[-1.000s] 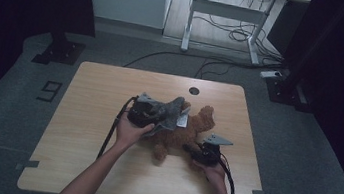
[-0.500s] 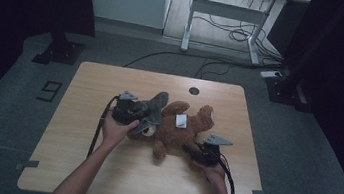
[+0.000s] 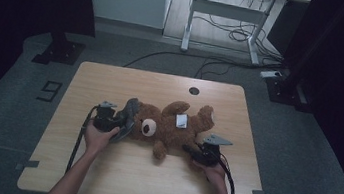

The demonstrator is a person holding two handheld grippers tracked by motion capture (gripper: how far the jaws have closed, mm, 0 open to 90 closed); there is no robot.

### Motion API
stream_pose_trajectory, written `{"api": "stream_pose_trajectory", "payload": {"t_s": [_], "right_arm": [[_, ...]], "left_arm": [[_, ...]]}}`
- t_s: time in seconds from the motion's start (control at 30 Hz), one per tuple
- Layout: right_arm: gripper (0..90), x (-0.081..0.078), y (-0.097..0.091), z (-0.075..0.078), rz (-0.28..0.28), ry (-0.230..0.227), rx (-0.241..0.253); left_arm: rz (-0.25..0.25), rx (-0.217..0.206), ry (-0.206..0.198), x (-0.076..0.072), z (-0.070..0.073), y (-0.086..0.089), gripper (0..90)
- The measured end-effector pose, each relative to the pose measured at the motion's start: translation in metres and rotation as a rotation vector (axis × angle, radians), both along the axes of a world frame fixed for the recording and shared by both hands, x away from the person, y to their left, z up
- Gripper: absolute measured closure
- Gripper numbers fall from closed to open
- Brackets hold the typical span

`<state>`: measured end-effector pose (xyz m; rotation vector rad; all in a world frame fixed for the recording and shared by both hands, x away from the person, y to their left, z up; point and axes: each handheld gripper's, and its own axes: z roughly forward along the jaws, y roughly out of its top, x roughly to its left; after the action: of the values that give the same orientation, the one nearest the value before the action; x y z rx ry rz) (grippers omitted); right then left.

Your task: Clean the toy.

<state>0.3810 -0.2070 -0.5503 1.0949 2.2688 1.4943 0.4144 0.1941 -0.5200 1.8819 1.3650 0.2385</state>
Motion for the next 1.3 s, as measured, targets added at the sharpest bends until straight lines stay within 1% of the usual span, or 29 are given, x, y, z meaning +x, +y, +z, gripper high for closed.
{"api": "stream_pose_trajectory", "payload": {"t_s": [0.03, 0.07, 0.1, 0.17, 0.2, 0.3, 0.33, 0.37, 0.4, 0.47, 0.5, 0.6, 0.63, 0.67, 0.73, 0.77, 0.87, 0.97, 1.0, 1.03, 1.07, 1.1, 1.13, 1.2, 1.3], "right_arm": [[64.7, 0.000, 0.000, 0.000, 0.001, 0.001, 0.000], [64.7, 0.000, 0.000, 0.000, 0.001, 0.002, -0.001], [64.7, 0.000, 0.000, 0.000, 0.001, 0.002, 0.000], [64.7, 0.000, 0.000, 0.000, 0.002, 0.004, 0.003], [64.7, 0.001, 0.000, 0.000, 0.002, 0.006, 0.007], [64.6, 0.001, -0.001, 0.000, 0.003, 0.010, 0.009], [64.7, 0.001, -0.001, 0.000, 0.003, 0.010, 0.009], [64.6, 0.001, -0.001, 0.000, 0.003, 0.009, 0.007], [64.6, 0.001, -0.001, 0.000, 0.002, 0.008, 0.007], [64.6, 0.000, -0.001, 0.000, 0.000, 0.009, 0.007], [64.6, 0.000, -0.001, 0.000, -0.001, 0.010, 0.008], [64.6, 0.000, -0.001, 0.000, -0.001, 0.013, 0.010], [64.6, 0.000, -0.001, 0.000, 0.000, 0.013, 0.010], [64.6, 0.000, -0.001, 0.000, 0.000, 0.012, 0.008], [64.6, 0.000, -0.001, 0.000, 0.001, 0.014, 0.007], [64.6, 0.000, -0.001, 0.000, 0.001, 0.013, 0.007], [64.6, 0.000, -0.001, 0.000, -0.002, 0.012, 0.007], [64.6, -0.001, 0.000, 0.000, -0.004, 0.013, 0.004], [64.6, -0.001, 0.000, 0.000, -0.004, 0.014, 0.005], [64.6, 0.000, 0.000, 0.000, -0.004, 0.015, 0.005], [64.6, 0.000, 0.000, 0.000, -0.005, 0.013, 0.007], [64.6, 0.000, 0.000, 0.000, -0.005, 0.013, 0.007], [64.6, 0.000, 0.000, 0.000, -0.005, 0.013, 0.007], [64.6, 0.000, 0.000, 0.000, -0.005, 0.011, 0.006], [64.6, 0.000, 0.000, 0.000, -0.005, 0.014, 0.009]], "left_arm": [[-0.002, 0.005, 0.012, 0.000, -0.003, 0.003, 76.5], [-0.001, 0.005, 0.010, 0.000, -0.003, 0.007, 76.4], [0.005, 0.002, -0.001, 0.000, 0.001, 0.011, 76.4], [0.018, -0.014, -0.039, -0.001, 0.019, 0.019, 76.5], [0.015, -0.018, -0.062, -0.002, 0.029, 0.020, 76.5], [-0.017, -0.028, -0.134, -0.009, 0.059, 0.012, 76.4], [-0.033, -0.031, -0.155, -0.012, 0.067, 0.007, 76.4], [-0.047, -0.034, -0.169, -0.013, 0.073, 0.002, 76.4], [-0.069, -0.030, -0.193, -0.016, 0.080, -0.008, 76.4], [-0.110, -0.014, -0.224, -0.020, 0.089, -0.029, 76.4], [-0.136, -0.003, -0.231, -0.021, 0.093, -0.040, 76.5], [-0.218, 0.009, -0.242, -0.019, 0.100, -0.075, 76.5], [-0.235, 0.009, -0.241, -0.018, 0.102, -0.084, 76.5], [-0.264, 0.007, -0.239, -0.017, 0.103, -0.099, 76.5], [-0.301, -0.007, -0.226, -0.014, 0.104, -0.120, 76.4], [-0.321, -0.003, -0.218, -0.012, 0.103, -0.135, 76.4], [-0.356, 0.050, -0.208, -0.007, 0.098, -0.167, 76.3], [-0.368, 0.075, -0.184, -0.001, 0.092, -0.184, 76.2], [-0.362, 0.091, -0.179, 0.001, 0.090, -0.187, 76.2], [-0.354, 0.104, -0.165, 0.004, 0.085, -0.188, 76.2], [-0.350, 0.094, -0.153, 0.006, 0.082, -0.187, 76.2], [-0.343, 0.073, -0.142, 0.008, 0.079, -0.184, 76.3], [-0.335, 0.060, -0.138, 0.009, 0.077, -0.180, 76.3], [-0.313, 0.057, -0.133, 0.010, 0.075, -0.171, 76.3], [-0.272, 0.098, -0.136, 0.013, 0.074, -0.155, 76.3]]}}
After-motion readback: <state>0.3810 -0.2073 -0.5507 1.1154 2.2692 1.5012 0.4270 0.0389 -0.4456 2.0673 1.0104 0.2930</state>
